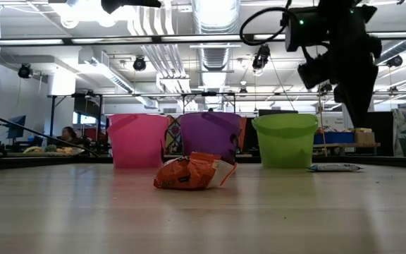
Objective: Organize candy in baskets
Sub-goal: Put the white chocolate into the pink bucket
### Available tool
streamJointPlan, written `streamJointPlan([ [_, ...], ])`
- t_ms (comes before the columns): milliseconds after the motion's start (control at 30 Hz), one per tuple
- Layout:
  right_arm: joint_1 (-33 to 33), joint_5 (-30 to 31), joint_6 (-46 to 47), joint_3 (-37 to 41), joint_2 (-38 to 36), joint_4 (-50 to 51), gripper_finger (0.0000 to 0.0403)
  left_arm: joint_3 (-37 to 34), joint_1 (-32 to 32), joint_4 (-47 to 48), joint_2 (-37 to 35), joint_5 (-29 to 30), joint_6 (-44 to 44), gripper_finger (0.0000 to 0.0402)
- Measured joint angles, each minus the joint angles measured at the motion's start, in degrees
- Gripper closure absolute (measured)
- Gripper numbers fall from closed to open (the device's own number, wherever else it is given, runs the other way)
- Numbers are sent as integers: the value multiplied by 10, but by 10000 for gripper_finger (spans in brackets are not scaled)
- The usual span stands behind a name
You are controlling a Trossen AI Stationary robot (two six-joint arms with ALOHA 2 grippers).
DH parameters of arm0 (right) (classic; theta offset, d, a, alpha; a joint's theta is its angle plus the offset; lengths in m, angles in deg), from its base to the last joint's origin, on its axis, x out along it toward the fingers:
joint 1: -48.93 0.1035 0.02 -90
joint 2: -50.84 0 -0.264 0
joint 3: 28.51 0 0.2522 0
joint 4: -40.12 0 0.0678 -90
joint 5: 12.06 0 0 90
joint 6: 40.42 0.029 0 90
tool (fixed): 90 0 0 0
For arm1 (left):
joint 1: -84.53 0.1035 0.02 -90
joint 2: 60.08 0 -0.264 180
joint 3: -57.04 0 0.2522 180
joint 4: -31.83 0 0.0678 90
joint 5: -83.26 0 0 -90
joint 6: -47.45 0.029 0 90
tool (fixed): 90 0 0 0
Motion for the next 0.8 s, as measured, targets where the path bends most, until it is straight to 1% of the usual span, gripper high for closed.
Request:
streamJointPlan([
  [133,28,83,-1,34,0,-46,188,0,0,0,0,2,1,244],
  [267,47,134,-22,62,0,-80,188,0,0,0,1,22,3,244],
  [433,53,141,-24,97,0,-134,188,0,0,0,1,24,2,244],
  [667,54,178,-15,136,0,-188,188,0,0,0,1,25,-2,244],
  [800,54,180,-9,161,0,-220,188,0,0,0,1,25,-9,244],
])
